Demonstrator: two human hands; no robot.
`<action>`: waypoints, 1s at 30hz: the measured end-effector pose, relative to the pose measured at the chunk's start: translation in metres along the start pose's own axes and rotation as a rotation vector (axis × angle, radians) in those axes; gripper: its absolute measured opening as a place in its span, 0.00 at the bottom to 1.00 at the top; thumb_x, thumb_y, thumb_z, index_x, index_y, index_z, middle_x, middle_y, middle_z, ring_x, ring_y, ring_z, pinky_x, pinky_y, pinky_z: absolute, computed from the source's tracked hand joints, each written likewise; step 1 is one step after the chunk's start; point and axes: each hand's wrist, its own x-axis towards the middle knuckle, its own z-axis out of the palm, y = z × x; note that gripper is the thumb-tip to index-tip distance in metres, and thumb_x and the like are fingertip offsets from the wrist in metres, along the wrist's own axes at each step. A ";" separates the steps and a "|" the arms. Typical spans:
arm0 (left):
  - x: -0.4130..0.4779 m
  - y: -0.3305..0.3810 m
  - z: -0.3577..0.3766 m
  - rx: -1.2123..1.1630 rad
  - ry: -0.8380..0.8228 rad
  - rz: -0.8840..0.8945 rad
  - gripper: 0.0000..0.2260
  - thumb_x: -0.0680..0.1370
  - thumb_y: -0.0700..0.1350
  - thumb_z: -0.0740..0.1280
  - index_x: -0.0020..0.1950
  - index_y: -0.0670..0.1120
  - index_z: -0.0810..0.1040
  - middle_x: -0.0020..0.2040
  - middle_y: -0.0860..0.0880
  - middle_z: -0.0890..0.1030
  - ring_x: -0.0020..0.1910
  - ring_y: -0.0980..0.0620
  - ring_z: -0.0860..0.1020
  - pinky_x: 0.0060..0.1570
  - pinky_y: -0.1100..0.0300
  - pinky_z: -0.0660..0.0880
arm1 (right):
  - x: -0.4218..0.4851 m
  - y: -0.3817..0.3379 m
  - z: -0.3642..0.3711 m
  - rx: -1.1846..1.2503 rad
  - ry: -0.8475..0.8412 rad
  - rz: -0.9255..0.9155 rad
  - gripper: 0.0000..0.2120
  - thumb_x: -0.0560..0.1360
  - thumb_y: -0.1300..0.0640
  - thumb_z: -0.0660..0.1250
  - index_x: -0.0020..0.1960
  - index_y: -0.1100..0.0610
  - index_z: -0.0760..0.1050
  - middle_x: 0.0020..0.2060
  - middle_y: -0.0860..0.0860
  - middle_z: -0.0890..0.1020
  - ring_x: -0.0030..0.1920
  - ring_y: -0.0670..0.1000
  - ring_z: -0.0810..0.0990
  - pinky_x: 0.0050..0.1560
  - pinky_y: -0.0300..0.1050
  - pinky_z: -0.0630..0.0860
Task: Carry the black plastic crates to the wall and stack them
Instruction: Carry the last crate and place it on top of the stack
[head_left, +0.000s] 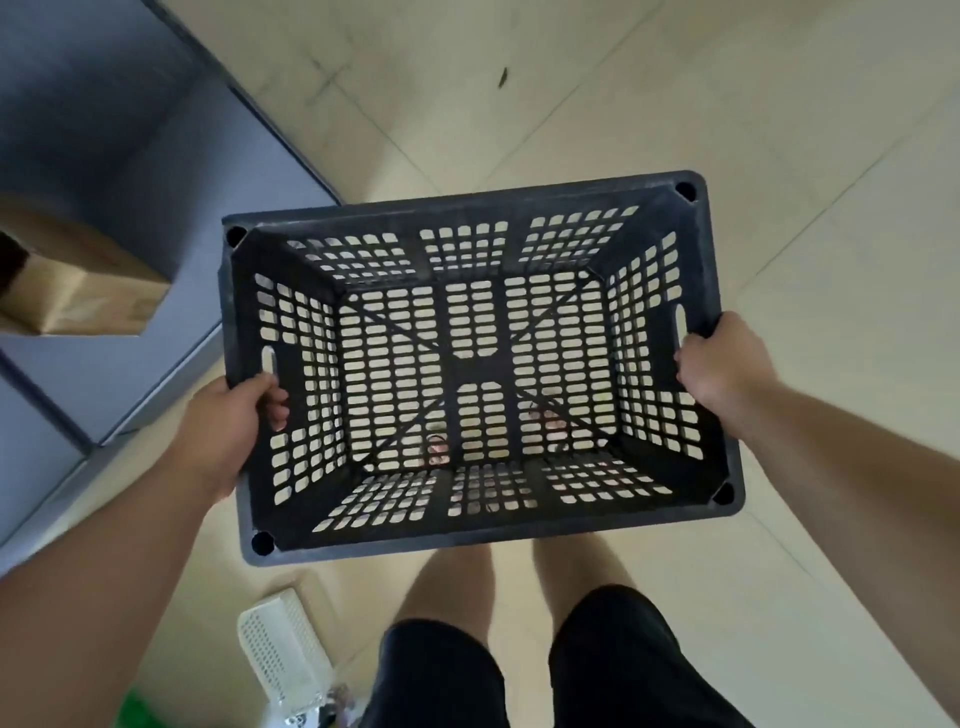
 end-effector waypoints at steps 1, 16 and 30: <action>-0.018 0.011 -0.003 0.009 -0.001 0.016 0.07 0.82 0.44 0.65 0.46 0.45 0.78 0.39 0.48 0.80 0.34 0.52 0.76 0.46 0.55 0.76 | -0.015 0.004 -0.018 0.020 0.006 0.013 0.15 0.78 0.55 0.56 0.62 0.57 0.71 0.54 0.56 0.81 0.52 0.61 0.82 0.56 0.63 0.80; -0.244 0.151 -0.025 0.269 -0.190 0.385 0.09 0.83 0.43 0.63 0.44 0.42 0.76 0.37 0.44 0.76 0.34 0.48 0.73 0.40 0.56 0.72 | -0.212 0.073 -0.238 0.159 0.206 0.044 0.16 0.81 0.58 0.59 0.67 0.62 0.67 0.58 0.61 0.77 0.50 0.59 0.75 0.52 0.56 0.76; -0.441 0.237 0.072 0.534 -0.389 0.735 0.10 0.81 0.47 0.64 0.44 0.42 0.76 0.38 0.44 0.79 0.37 0.47 0.76 0.40 0.52 0.75 | -0.339 0.237 -0.380 0.388 0.427 0.224 0.15 0.81 0.56 0.60 0.66 0.59 0.66 0.51 0.60 0.79 0.48 0.62 0.80 0.50 0.60 0.80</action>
